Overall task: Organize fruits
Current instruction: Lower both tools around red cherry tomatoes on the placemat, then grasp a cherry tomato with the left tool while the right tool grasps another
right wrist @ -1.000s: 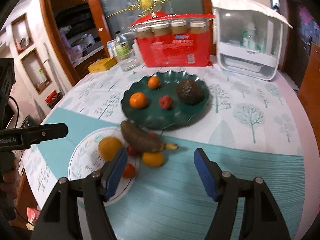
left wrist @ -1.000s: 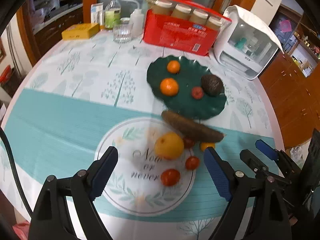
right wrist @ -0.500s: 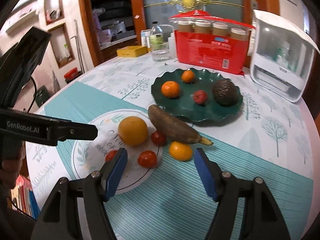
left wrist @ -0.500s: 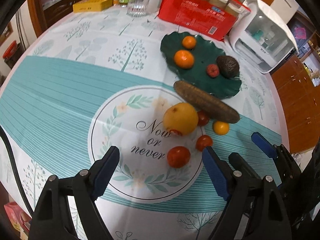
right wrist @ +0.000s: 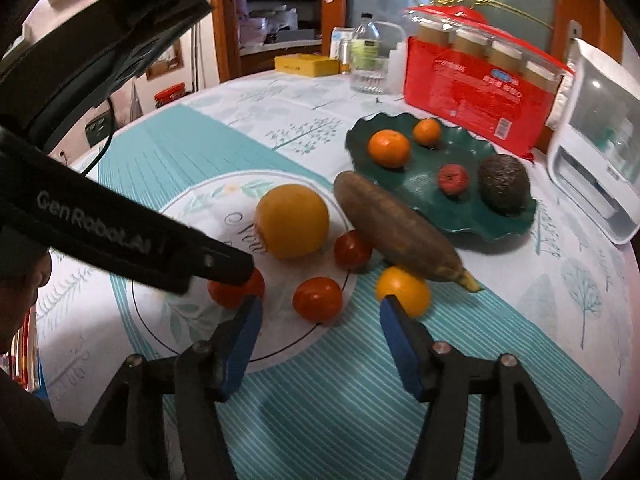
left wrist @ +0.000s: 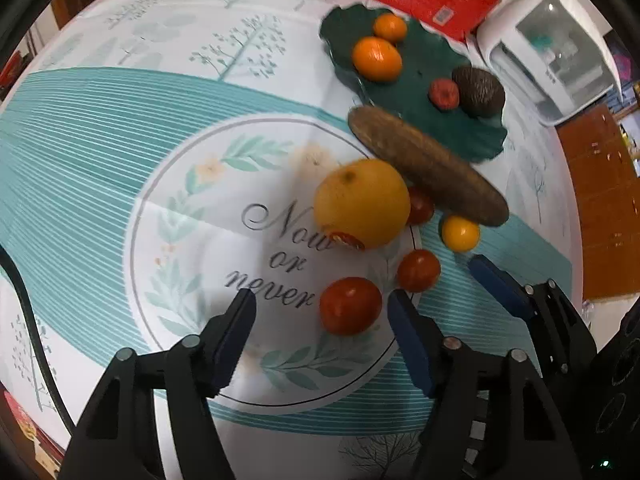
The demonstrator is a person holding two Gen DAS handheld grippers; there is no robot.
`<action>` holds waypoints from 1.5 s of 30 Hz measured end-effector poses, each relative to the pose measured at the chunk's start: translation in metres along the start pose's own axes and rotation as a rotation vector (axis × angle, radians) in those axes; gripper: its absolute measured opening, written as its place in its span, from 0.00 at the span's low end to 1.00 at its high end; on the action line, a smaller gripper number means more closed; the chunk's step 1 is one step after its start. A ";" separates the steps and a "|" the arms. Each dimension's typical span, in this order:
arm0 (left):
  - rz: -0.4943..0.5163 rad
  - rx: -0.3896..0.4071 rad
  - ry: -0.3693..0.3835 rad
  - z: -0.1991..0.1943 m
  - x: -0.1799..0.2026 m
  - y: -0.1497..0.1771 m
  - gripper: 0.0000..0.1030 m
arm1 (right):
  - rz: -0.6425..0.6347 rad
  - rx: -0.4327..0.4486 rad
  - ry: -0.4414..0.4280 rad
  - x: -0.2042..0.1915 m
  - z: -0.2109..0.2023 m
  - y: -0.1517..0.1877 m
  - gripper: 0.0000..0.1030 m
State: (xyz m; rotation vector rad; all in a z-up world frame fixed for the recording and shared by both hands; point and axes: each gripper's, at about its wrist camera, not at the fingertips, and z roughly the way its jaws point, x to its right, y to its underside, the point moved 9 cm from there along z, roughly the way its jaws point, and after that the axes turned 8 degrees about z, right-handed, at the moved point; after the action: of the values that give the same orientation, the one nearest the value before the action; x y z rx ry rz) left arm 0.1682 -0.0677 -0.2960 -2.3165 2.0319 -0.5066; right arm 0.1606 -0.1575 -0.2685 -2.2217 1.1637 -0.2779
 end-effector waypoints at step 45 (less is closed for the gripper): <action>0.108 -0.004 -0.088 -0.010 -0.007 -0.023 0.34 | 0.017 0.009 -0.017 0.000 0.002 -0.016 0.29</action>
State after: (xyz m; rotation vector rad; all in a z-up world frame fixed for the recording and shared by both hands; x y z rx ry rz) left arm 0.1867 -0.0556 -0.2832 -2.1742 2.1046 -0.3889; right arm 0.1727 -0.1500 -0.2607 -2.2014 1.1703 -0.2564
